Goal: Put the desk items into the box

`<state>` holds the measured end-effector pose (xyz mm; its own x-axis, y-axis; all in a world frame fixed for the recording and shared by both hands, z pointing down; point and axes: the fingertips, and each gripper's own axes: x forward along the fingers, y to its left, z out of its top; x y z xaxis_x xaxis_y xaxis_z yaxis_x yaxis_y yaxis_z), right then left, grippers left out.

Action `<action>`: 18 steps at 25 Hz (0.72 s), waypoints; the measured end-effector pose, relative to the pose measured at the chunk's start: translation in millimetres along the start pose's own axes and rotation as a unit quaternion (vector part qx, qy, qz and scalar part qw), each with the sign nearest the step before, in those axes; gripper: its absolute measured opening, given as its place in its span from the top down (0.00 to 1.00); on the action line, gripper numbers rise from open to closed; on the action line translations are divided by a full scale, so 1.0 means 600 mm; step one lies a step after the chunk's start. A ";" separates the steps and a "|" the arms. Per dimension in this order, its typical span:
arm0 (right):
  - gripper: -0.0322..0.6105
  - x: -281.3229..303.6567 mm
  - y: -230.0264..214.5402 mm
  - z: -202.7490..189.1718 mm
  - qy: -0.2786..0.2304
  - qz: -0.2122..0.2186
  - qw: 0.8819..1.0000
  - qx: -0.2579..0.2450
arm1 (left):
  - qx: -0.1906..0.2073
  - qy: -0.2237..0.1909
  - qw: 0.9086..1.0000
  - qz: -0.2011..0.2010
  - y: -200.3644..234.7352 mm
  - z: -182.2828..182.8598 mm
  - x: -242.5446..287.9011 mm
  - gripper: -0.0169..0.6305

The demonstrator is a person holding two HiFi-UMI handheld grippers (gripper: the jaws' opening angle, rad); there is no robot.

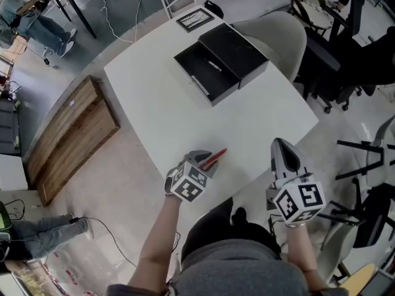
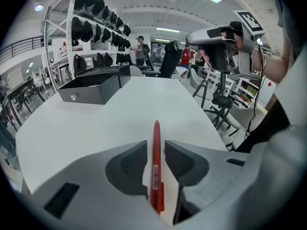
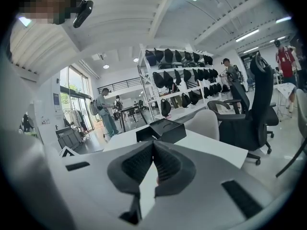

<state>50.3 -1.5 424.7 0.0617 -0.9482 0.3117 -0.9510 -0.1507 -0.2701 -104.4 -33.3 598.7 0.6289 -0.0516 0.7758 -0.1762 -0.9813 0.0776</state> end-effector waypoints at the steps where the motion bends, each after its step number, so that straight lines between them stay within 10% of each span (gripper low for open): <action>1: 0.95 0.001 0.000 0.000 0.000 -0.001 1.000 -0.001 | -0.001 0.000 1.000 -0.002 0.000 0.000 0.001 0.79; 18: 0.95 0.003 0.000 0.006 0.001 -0.026 1.000 -0.007 | 0.010 0.013 1.000 -0.015 -0.003 -0.001 0.001 0.89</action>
<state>51.5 -4.6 421.8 0.1115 -0.9386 0.3264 -0.9508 -0.1963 -0.2397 -104.3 -31.4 599.4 0.6135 -0.0184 0.7895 -0.1423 -0.9859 0.0876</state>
